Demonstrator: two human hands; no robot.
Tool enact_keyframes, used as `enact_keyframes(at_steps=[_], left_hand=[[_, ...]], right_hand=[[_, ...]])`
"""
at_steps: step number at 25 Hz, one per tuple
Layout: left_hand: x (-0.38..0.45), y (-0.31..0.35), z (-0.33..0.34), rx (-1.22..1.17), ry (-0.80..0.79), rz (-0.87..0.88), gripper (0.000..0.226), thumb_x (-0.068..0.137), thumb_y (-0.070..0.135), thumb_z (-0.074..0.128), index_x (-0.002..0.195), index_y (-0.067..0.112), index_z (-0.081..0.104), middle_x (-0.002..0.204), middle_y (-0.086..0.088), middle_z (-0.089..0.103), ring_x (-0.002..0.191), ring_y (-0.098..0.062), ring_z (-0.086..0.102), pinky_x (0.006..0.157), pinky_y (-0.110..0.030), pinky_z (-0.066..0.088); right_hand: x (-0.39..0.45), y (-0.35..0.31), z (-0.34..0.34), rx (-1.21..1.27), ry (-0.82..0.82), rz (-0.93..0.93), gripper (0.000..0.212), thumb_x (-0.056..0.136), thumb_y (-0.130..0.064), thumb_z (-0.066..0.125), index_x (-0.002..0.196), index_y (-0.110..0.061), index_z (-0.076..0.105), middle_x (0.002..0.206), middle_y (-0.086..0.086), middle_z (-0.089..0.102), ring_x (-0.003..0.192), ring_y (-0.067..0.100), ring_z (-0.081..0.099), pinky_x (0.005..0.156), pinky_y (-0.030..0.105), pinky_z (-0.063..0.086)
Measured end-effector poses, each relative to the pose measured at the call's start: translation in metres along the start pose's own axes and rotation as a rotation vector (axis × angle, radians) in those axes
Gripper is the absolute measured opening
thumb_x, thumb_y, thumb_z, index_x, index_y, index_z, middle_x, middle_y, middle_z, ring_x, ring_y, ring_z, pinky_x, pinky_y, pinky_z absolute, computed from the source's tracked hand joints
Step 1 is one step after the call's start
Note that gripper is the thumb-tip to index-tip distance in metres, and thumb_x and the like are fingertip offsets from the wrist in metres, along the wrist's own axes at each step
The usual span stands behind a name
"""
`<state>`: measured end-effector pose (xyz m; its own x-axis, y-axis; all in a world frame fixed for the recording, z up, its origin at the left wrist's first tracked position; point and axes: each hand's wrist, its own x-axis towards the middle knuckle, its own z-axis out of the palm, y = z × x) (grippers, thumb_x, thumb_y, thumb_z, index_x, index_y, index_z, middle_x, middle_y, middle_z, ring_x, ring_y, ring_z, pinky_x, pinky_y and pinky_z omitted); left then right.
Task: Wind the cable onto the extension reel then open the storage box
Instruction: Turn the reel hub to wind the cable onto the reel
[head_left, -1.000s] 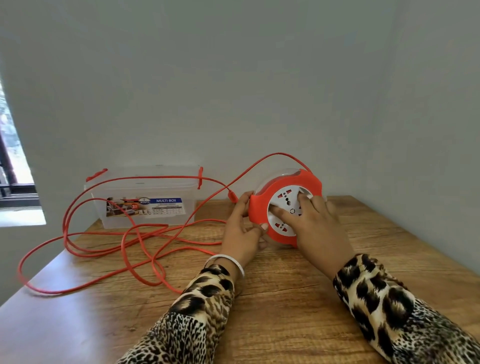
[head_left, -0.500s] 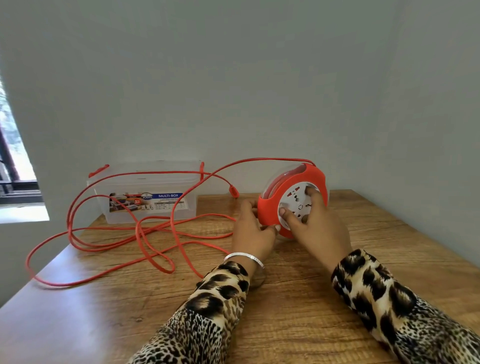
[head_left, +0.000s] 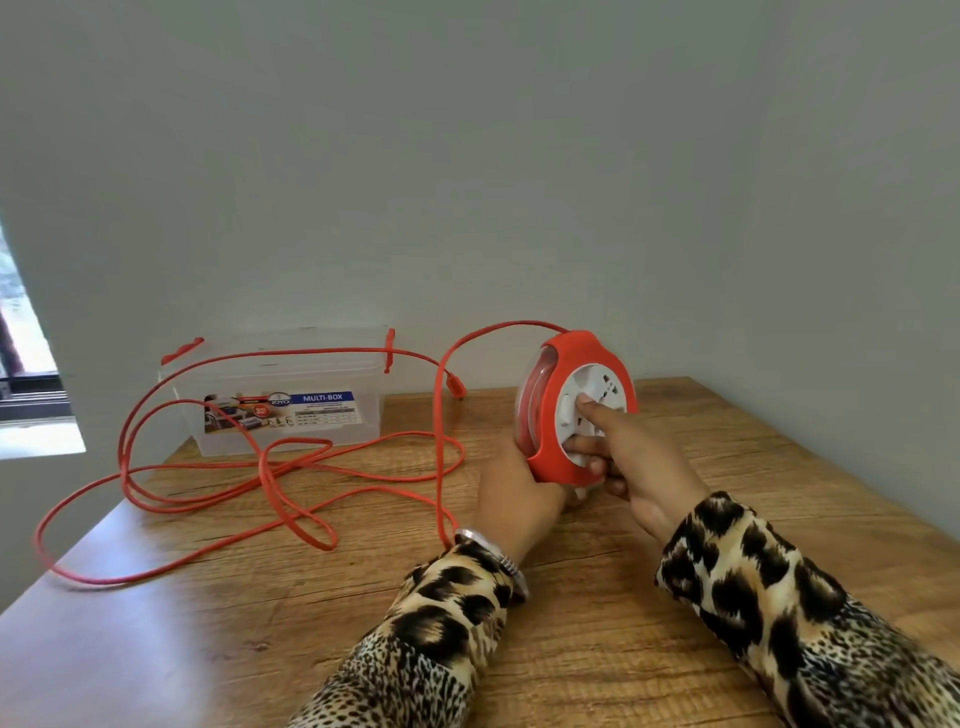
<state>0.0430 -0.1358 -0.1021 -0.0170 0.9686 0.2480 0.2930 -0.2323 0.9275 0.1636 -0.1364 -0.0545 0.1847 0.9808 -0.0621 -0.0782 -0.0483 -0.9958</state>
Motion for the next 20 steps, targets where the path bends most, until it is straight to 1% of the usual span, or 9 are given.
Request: enact_keyframes(at_steps=[1,3,5,7,9,12,14,16,20], left_hand=[[0.001,0.002,-0.004,-0.020,-0.028,-0.016,0.071,0.063,0.021,0.086,0.125,0.022,0.049,0.113,0.007,0.064,0.101,-0.011,0.061,0.078,-0.019,0.048],[0.002,0.007,-0.012,-0.119,-0.039,-0.042,0.064,0.068,0.022,0.084,0.122,0.021,0.050,0.113,0.005,0.065,0.101,-0.013,0.064,0.082,-0.026,0.054],[0.003,0.012,-0.021,-0.215,0.016,-0.048,0.051,0.074,0.026,0.080,0.117,0.019,0.054,0.109,0.001,0.067,0.098,-0.017,0.067,0.081,-0.037,0.059],[0.004,0.015,-0.028,-0.280,0.069,-0.036,0.039,0.078,0.024,0.077,0.113,0.019,0.060,0.103,-0.001,0.069,0.094,-0.019,0.070,0.075,-0.042,0.061],[0.006,0.015,-0.032,-0.304,0.069,-0.048,0.031,0.081,0.018,0.075,0.109,0.018,0.063,0.099,-0.005,0.069,0.089,-0.024,0.072,0.071,-0.042,0.062],[0.007,0.015,-0.033,-0.335,0.027,-0.089,0.038,0.079,0.008,0.076,0.112,0.010,0.059,0.108,-0.016,0.067,0.088,-0.034,0.072,0.067,-0.042,0.061],[0.004,0.016,-0.029,-0.351,0.011,-0.102,0.044,0.076,0.002,0.077,0.113,0.008,0.053,0.108,-0.018,0.065,0.086,-0.035,0.071,0.064,-0.039,0.060],[0.001,0.015,-0.020,-0.324,-0.001,-0.079,0.051,0.073,-0.005,0.076,0.114,0.007,0.048,0.096,-0.012,0.066,0.077,-0.027,0.071,0.058,-0.032,0.060],[0.004,0.007,-0.010,-0.266,0.035,-0.045,0.057,0.065,0.003,0.082,0.107,0.026,0.050,0.099,-0.008,0.069,0.088,-0.026,0.070,0.079,-0.045,0.059]], right_hand=[[0.001,0.001,0.000,-0.013,-0.002,-0.026,0.033,0.088,-0.036,0.063,0.107,-0.010,0.059,0.086,0.013,0.074,0.042,0.009,0.057,0.035,0.016,0.037],[0.007,0.006,-0.002,-0.088,0.007,-0.085,0.050,0.086,-0.038,0.065,0.125,-0.010,0.051,0.099,0.014,0.072,0.069,0.015,0.070,0.050,0.023,0.048],[0.010,0.011,-0.005,-0.233,0.031,-0.156,0.072,0.079,-0.047,0.067,0.137,-0.015,0.040,0.117,0.013,0.066,0.096,0.023,0.067,0.068,0.033,0.054],[0.009,0.014,-0.006,-0.350,0.044,-0.213,0.086,0.068,-0.059,0.067,0.139,-0.019,0.039,0.124,0.010,0.062,0.106,0.024,0.063,0.084,0.043,0.054],[0.007,0.014,-0.005,-0.405,0.054,-0.252,0.084,0.068,-0.058,0.067,0.138,-0.020,0.040,0.129,0.005,0.058,0.110,0.024,0.061,0.088,0.047,0.053],[0.006,0.011,-0.005,-0.314,0.025,-0.209,0.065,0.084,-0.033,0.069,0.139,-0.014,0.040,0.123,0.009,0.062,0.090,0.018,0.065,0.072,0.032,0.054],[0.004,0.009,-0.005,-0.122,-0.039,-0.089,0.049,0.087,-0.022,0.066,0.130,-0.004,0.050,0.089,0.010,0.073,0.058,0.010,0.058,0.052,0.021,0.046],[0.002,0.008,-0.004,0.062,-0.105,0.000,0.028,0.089,-0.015,0.061,0.110,0.004,0.062,0.061,0.004,0.068,0.046,0.011,0.054,0.041,0.019,0.037],[-0.002,0.008,-0.001,0.220,-0.232,0.043,0.015,0.088,-0.009,0.056,0.090,0.000,0.067,0.064,0.007,0.059,0.051,0.013,0.052,0.052,0.025,0.033]])
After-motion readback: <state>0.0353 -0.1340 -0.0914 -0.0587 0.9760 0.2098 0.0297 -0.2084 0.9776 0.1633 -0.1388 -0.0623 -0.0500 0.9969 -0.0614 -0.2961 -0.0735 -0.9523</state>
